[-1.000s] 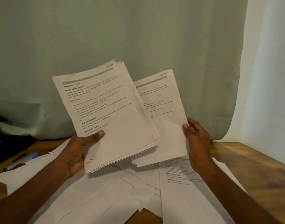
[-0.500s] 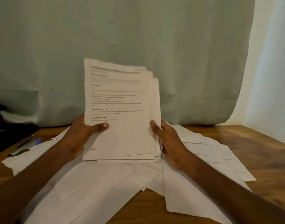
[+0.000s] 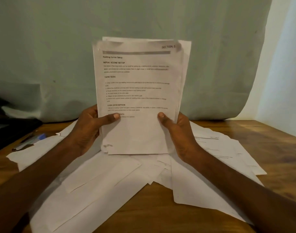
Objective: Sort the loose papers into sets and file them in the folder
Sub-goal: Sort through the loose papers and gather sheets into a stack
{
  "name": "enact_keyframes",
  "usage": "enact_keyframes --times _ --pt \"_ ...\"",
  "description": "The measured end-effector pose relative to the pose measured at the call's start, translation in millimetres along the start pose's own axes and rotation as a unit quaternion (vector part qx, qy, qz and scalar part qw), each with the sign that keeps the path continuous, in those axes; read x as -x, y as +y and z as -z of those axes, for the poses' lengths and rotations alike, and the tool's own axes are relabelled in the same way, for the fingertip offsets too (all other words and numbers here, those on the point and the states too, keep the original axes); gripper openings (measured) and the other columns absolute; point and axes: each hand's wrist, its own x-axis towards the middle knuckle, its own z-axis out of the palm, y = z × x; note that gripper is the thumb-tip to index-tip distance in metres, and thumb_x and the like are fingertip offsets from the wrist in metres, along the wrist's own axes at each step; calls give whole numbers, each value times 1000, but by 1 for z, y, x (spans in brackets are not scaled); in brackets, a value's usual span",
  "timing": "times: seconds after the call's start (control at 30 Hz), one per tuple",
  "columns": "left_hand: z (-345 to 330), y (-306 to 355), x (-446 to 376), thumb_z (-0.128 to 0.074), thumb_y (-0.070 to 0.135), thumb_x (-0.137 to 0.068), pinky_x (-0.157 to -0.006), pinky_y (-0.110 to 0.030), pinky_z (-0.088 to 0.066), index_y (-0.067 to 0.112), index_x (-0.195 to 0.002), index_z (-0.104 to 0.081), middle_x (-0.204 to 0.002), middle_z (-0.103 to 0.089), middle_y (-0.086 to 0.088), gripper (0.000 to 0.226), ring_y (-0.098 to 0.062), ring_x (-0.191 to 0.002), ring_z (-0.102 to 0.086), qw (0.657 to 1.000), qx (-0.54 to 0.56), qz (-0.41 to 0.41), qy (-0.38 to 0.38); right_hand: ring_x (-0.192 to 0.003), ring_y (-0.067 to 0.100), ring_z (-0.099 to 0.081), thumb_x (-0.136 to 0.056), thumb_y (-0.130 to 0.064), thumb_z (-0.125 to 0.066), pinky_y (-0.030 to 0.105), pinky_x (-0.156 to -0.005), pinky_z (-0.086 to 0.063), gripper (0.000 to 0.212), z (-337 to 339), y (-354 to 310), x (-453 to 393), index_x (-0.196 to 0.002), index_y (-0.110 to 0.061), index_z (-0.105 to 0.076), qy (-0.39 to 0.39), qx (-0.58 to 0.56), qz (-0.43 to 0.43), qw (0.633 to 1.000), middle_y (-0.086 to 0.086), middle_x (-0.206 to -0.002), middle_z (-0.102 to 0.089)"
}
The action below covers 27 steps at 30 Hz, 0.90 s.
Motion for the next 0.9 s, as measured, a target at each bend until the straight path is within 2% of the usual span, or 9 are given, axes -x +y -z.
enact_keyframes --times 0.1,0.17,0.27,0.37,0.47,0.6,0.73,0.8,0.9 --pt "1 -9 0 -81 14 -73 -100 -31 -54 19 -126 -68 -126 -73 0 55 -18 -120 -67 1000 -6 -4 4 -103 6 -72 -95 -24 -70 26 -90 -59 27 3 1 0 -122 -28 -67 -41 32 -37 998 -9 -112 -76" --pt "1 -15 -1 -93 26 -61 -101 -32 -54 21 -126 -69 -129 -71 -3 70 -19 -121 -66 1000 3 19 -16 -96 -1 -72 -94 -20 -71 21 -85 -59 25 3 3 2 -116 -32 -65 -68 37 -71 994 -16 -107 -74" --pt "4 -17 -2 -101 39 -48 -101 -34 -54 20 -132 -66 -133 -69 -4 94 -20 -123 -65 998 -6 36 -43 -98 2 -72 -94 -15 -70 17 -78 -57 26 5 4 0 -117 -27 -66 -63 15 -65 996 -14 -105 -75" --pt "1 -14 0 -92 26 -65 -105 -34 -52 23 -134 -63 -130 -70 2 75 -14 -121 -66 998 -47 32 -42 -93 -3 -72 -96 -18 -68 16 -77 -57 23 4 3 1 -116 -29 -64 -83 30 -75 993 -17 -104 -74" --pt "10 -4 -6 -81 14 -74 -101 -31 -54 23 -129 -66 -123 -74 5 58 -12 -117 -68 997 -66 15 24 -94 3 -73 -97 -27 -67 21 -83 -59 19 4 2 -1 -116 -27 -66 -93 74 -82 990 -13 -106 -75" --pt "63 20 -18 -86 12 -77 -103 -45 -53 16 -132 -66 -128 -71 -3 58 -21 -119 -67 985 12 -15 172 -87 17 -76 -100 -32 -63 29 -70 -55 23 10 -1 -8 -116 -16 -67 -59 172 -55 982 -3 -101 -78" --pt "119 33 -6 -85 20 -81 -97 -53 -54 25 -133 -67 -123 -73 5 55 -19 -112 -70 962 53 36 264 -74 11 -74 -99 -15 -63 17 -60 -50 14 11 15 -8 -111 -20 -68 -29 263 -22 964 -4 -90 -78" --pt "141 31 6 -86 20 -79 -99 -51 -53 25 -132 -67 -124 -73 6 56 -19 -114 -70 958 32 39 281 -72 8 -73 -95 -10 -63 20 -64 -49 19 9 21 -8 -107 -24 -69 -42 328 -4 944 -7 -88 -76" --pt "171 27 20 -91 24 -72 -103 -48 -52 26 -130 -68 -124 -73 7 63 -19 -116 -68 952 -9 25 304 -73 6 -70 -94 -17 -68 27 -76 -53 14 1 21 -6 -101 -29 -72 -57 406 16 912 -14 -88 -73"
